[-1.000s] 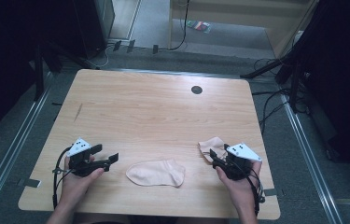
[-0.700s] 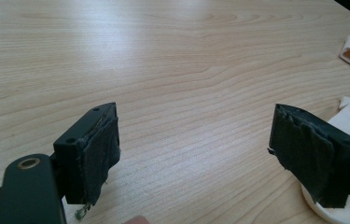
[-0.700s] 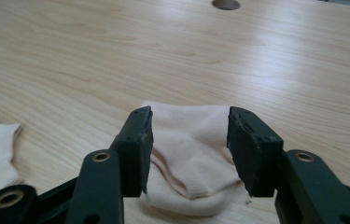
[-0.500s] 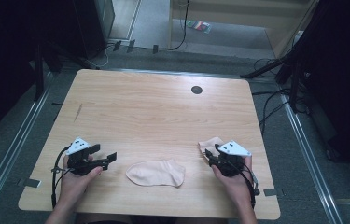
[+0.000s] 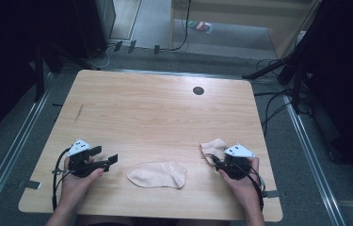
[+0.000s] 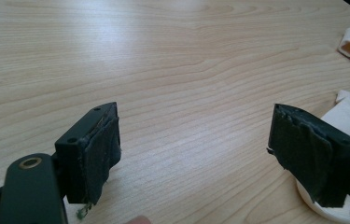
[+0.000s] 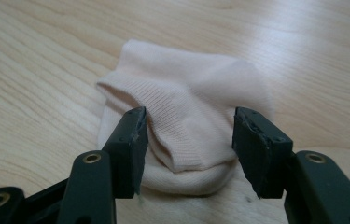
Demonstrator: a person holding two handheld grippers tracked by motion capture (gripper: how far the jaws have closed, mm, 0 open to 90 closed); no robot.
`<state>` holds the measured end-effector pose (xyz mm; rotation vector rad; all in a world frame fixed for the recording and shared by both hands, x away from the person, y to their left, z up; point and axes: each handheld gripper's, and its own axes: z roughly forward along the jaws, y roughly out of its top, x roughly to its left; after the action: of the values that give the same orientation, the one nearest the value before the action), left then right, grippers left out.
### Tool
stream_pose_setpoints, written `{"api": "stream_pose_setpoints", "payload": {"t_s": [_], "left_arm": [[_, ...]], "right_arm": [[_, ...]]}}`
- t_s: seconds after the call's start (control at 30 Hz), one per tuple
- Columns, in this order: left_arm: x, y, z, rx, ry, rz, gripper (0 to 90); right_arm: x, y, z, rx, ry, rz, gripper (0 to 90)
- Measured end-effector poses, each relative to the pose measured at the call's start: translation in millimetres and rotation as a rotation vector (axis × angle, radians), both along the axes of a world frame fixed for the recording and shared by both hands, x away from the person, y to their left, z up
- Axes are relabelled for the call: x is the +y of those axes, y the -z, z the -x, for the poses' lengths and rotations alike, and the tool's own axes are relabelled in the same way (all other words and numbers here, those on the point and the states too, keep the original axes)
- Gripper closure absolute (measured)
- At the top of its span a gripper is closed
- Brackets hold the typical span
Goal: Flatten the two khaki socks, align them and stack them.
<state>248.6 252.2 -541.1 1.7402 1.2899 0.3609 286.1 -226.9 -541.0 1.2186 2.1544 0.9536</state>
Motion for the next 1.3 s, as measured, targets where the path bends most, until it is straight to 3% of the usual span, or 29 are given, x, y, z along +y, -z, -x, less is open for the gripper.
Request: {"api": "stream_pose_setpoints", "payload": {"t_s": [0.13, 0.3, 0.4, 0.5, 0.67, 0.8, 1.07, 1.3], "left_arm": [[-1.3, 0.3, 0.3, 0.003, -0.002, -0.002, 17.3], [-2.5, 1.6, -0.1, 0.008, 0.000, -0.003, 17.5], [-5.6, 2.2, 0.7, 0.010, 0.007, -0.006, 17.6], [-8.5, 1.2, 2.0, 0.002, 0.011, -0.007, 17.6], [-11.1, 0.7, 1.5, 0.005, 0.011, 0.012, 17.6], [-15.3, -0.9, 2.6, -0.002, 0.019, 0.006, 17.7], [-20.2, -0.6, 3.5, -0.004, 0.034, 0.002, 17.7], [-21.5, -0.7, 2.9, -0.006, 0.039, 0.001, 17.7]], "right_arm": [[4.1, 4.4, -1.8, 0.015, -0.015, 0.014, 49.5], [8.6, 3.9, 0.0, 0.040, -0.018, -0.019, 74.5], [19.7, 2.1, 1.5, 0.035, 0.015, 0.018, 81.8], [30.2, -2.6, 1.6, 0.042, 0.043, -0.043, 83.0], [51.4, -20.7, 6.3, 0.001, 0.098, -0.124, 83.0], [77.0, -27.9, 4.8, -0.002, 0.099, -0.128, 83.0], [129.9, -25.8, -8.2, 0.017, 0.129, -0.160, 82.8], [161.7, -18.7, -18.5, 0.031, 0.246, -0.179, 82.3]]}}
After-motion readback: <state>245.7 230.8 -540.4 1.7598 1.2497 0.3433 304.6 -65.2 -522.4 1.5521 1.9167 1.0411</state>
